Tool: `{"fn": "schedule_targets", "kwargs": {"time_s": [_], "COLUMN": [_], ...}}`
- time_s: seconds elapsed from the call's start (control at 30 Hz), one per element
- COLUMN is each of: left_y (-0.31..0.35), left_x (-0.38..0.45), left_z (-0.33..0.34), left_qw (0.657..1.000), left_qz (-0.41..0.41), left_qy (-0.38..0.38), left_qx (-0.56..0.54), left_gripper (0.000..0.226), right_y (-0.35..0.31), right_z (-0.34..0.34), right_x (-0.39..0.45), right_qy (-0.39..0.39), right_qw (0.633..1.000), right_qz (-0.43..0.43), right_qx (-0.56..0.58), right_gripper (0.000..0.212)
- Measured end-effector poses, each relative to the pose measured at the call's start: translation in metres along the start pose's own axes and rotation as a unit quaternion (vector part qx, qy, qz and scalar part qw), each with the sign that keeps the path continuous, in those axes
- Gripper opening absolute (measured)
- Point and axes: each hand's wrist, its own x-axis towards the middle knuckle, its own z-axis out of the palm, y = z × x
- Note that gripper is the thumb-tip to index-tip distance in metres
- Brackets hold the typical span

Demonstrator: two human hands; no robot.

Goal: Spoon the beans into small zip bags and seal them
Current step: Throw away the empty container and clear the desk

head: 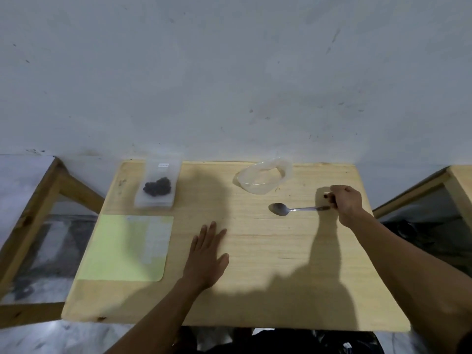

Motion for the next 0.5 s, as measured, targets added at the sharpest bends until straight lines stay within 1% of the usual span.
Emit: {"fn": "schedule_targets", "kwargs": {"time_s": [0.07,0.13,0.23,0.3,0.37,0.43,0.5], "left_y": [-0.001,-0.002,-0.001,0.000,0.001,0.001,0.001], "left_x": [0.000,-0.001,-0.001,-0.002,-0.002,-0.002,-0.003], "left_z": [0.001,0.001,0.001,0.000,0.000,0.000,0.000], "left_qw": [1.000,1.000,1.000,1.000,1.000,1.000,1.000], "left_qz": [0.005,0.005,0.008,0.007,0.004,0.003,0.003], "left_qy": [0.006,0.010,0.004,-0.001,-0.002,-0.002,-0.003], "left_qx": [0.000,-0.006,-0.003,0.000,0.003,0.005,-0.003], "left_gripper": [0.070,0.070,0.070,0.071,0.070,0.070,0.070], "right_y": [0.002,0.004,0.005,0.005,0.002,-0.002,-0.004], "right_z": [0.000,0.000,0.003,0.008,0.011,0.012,0.010], "right_x": [0.006,0.008,0.008,0.009,0.007,0.006,0.003], "right_qy": [-0.004,-0.010,-0.024,-0.018,-0.017,-0.012,-0.009], "right_qw": [0.994,0.977,0.952,0.940,0.932,0.929,0.935], "right_qz": [-0.041,-0.076,-0.098,-0.099,-0.086,-0.069,-0.062], "right_qx": [-0.100,-0.200,-0.288,-0.325,-0.352,-0.363,-0.350], "right_gripper": [0.011,0.017,0.013,0.013,0.017,0.021,0.023]}}
